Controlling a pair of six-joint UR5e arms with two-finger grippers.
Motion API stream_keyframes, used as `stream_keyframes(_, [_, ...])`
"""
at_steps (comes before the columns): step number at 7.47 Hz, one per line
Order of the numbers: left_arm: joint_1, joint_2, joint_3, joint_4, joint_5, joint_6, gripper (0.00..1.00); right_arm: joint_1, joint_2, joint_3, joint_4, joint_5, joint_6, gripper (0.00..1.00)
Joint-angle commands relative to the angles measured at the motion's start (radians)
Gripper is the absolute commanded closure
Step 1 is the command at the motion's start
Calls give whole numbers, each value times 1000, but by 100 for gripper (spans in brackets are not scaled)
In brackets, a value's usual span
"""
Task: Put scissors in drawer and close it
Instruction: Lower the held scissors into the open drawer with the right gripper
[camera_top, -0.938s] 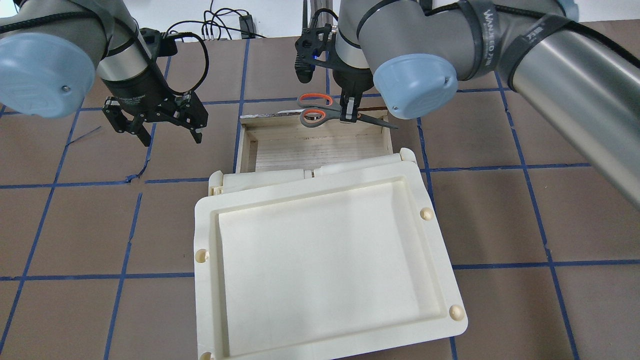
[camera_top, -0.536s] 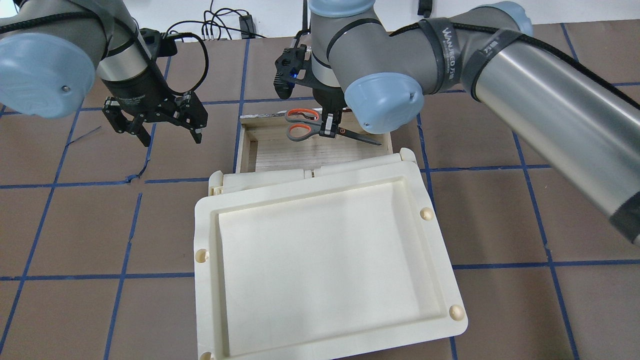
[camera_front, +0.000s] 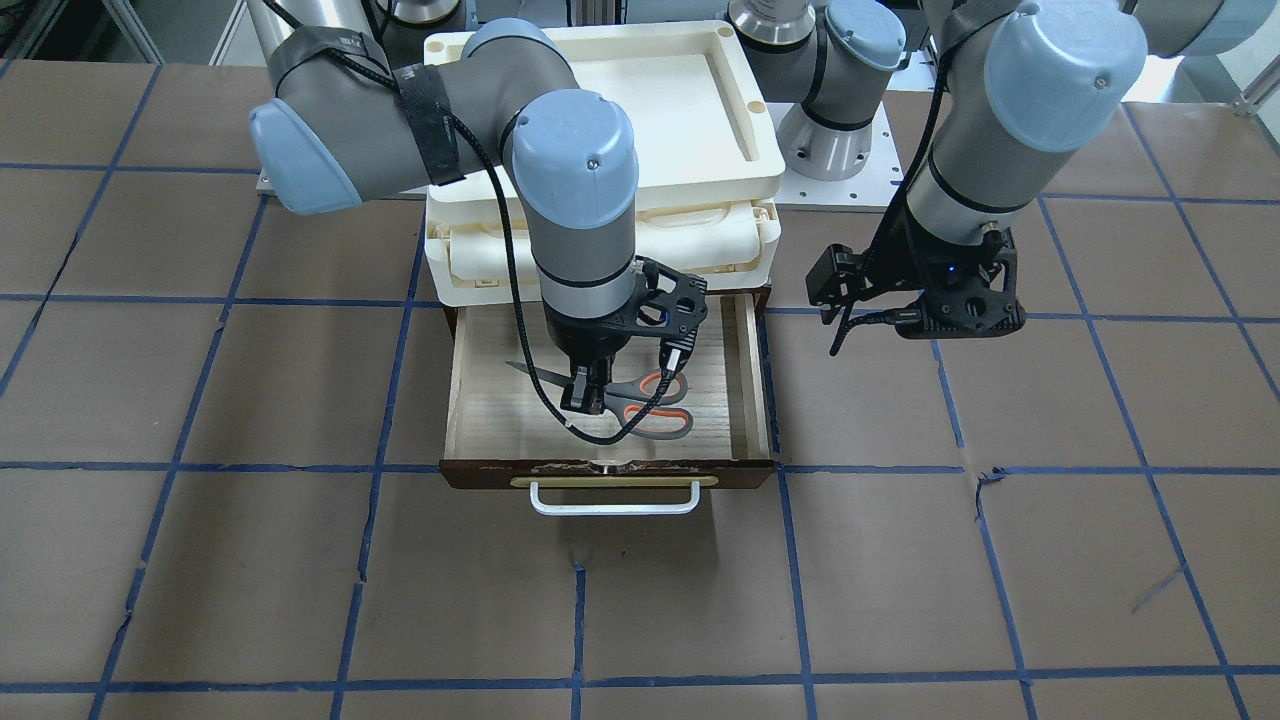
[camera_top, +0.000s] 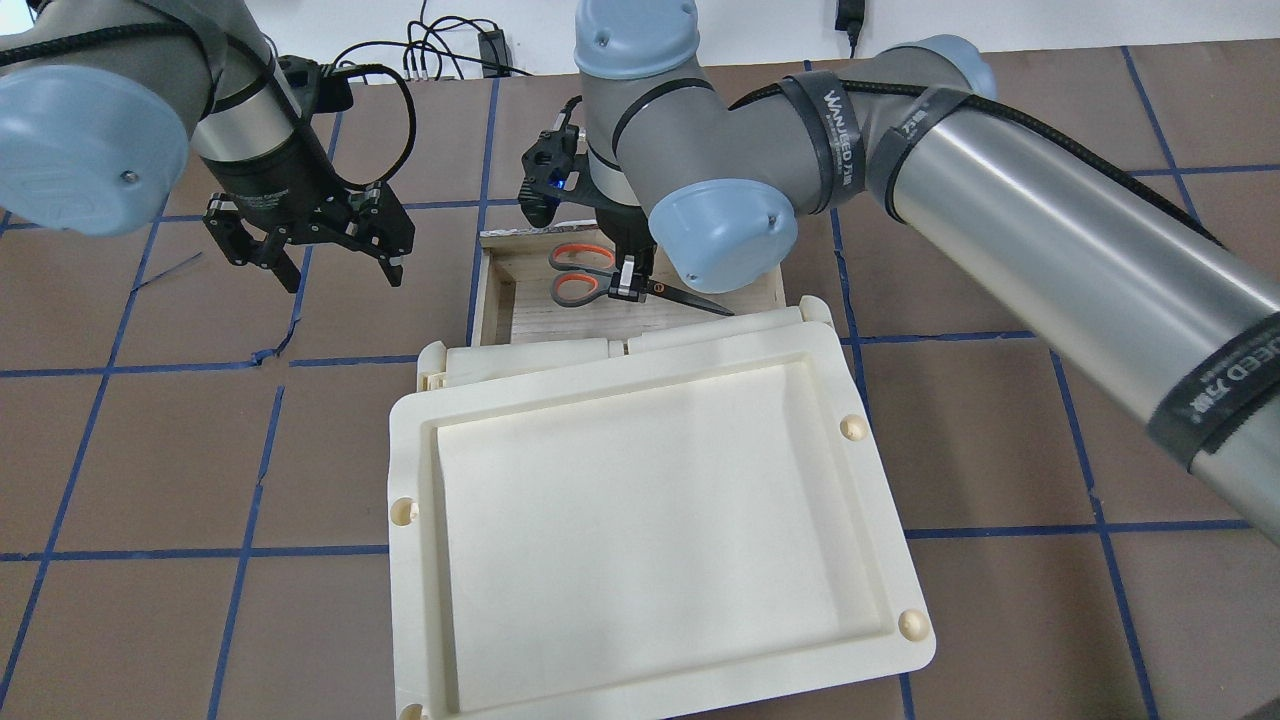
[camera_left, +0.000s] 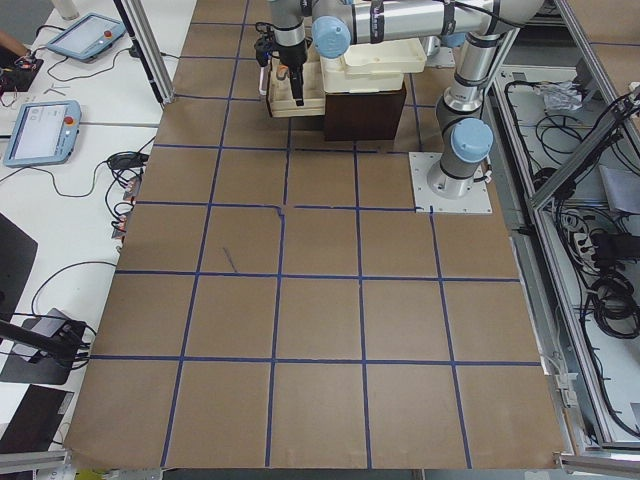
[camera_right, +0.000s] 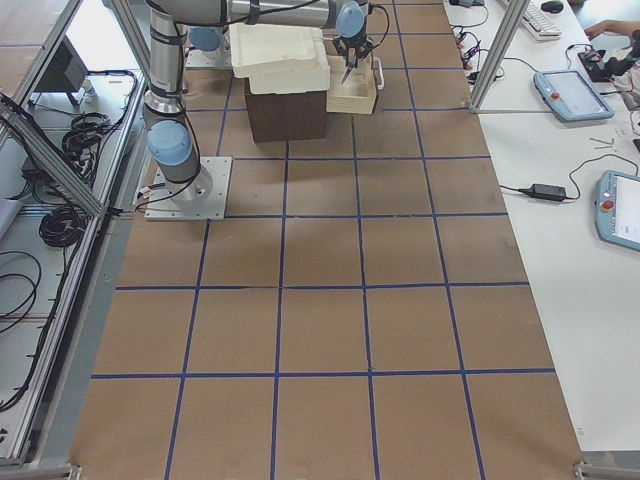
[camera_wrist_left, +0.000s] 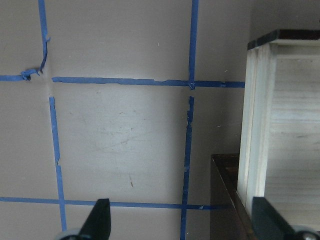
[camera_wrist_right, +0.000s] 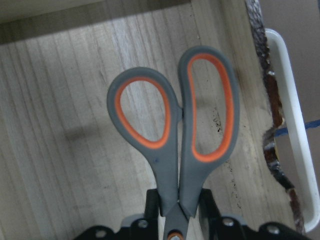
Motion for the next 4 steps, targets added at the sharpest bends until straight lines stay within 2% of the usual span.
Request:
stream_keyframes(1, [0,2,0,-3,2,0,0,13,12,9,-13,-1,-2,99])
stream_keyframes(4, [0,3,0,-4,2,0,0,13,11,39,-10,-1,-5,96])
